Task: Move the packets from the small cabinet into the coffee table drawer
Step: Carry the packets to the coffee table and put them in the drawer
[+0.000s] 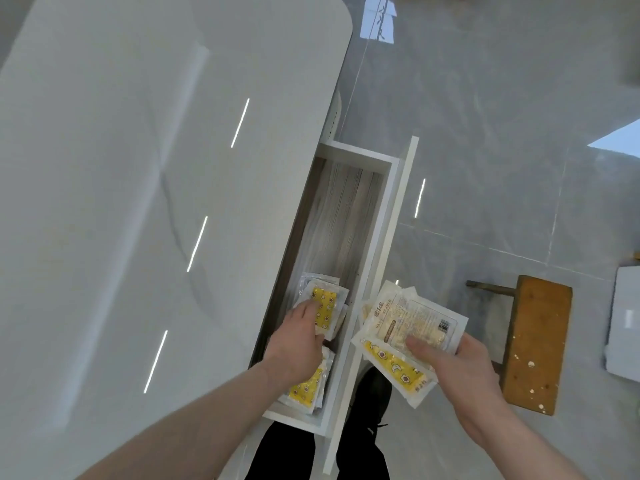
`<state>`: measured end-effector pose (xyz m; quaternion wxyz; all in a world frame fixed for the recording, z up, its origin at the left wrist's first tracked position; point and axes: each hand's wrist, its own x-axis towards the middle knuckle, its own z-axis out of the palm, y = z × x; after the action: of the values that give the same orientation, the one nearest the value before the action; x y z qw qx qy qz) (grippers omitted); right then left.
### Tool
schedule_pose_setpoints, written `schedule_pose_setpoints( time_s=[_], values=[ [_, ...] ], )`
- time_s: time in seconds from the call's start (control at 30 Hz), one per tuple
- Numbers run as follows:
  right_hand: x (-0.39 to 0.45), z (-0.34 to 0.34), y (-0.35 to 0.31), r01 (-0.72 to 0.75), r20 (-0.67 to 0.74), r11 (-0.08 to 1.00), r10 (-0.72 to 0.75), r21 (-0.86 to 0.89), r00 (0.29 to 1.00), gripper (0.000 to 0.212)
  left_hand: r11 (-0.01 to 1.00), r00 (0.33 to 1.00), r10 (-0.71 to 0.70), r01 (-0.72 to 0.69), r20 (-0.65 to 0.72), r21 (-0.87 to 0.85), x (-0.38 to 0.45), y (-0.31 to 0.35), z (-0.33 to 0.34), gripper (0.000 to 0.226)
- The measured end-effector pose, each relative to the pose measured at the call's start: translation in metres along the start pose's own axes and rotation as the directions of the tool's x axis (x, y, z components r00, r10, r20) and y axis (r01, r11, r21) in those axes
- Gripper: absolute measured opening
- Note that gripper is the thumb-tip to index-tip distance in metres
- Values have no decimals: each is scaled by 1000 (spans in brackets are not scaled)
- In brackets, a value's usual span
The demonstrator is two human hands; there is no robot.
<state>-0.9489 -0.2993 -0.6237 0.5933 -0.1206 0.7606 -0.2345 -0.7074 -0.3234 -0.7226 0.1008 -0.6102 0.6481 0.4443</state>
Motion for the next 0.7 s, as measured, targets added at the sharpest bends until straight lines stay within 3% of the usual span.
schedule_pose_setpoints(
  time_s=[0.13,0.23,0.3,0.37,0.43,0.53,0.7],
  values=[
    [-9,12,-8,-7,26,998,5,69,1000,26,964,930,267,-258,-252,68,-37,3,-55,49],
    [-8,32,-14,-32,78,995,25,92,997,26,972,888,228,-184,-400,147,-38,-19,-107,53],
    [0,49,-17,-61,98,996,54,66,994,26,970,924,108,-17,-367,242,-26,-43,-135,78],
    [12,70,-18,-69,107,997,67,16,992,26,939,966,-76,152,-247,308,-12,-65,-152,111],
    [26,91,-17,-80,111,996,85,-51,990,25,911,971,-203,235,-128,340,-2,-79,-154,132],
    [45,120,-14,-111,113,984,127,-137,985,25,890,967,-250,250,-50,382,5,-84,-141,147],
    [66,153,-6,-98,85,954,126,-282,988,31,883,960,-276,270,-40,384,6,-81,-139,150]
  ],
)
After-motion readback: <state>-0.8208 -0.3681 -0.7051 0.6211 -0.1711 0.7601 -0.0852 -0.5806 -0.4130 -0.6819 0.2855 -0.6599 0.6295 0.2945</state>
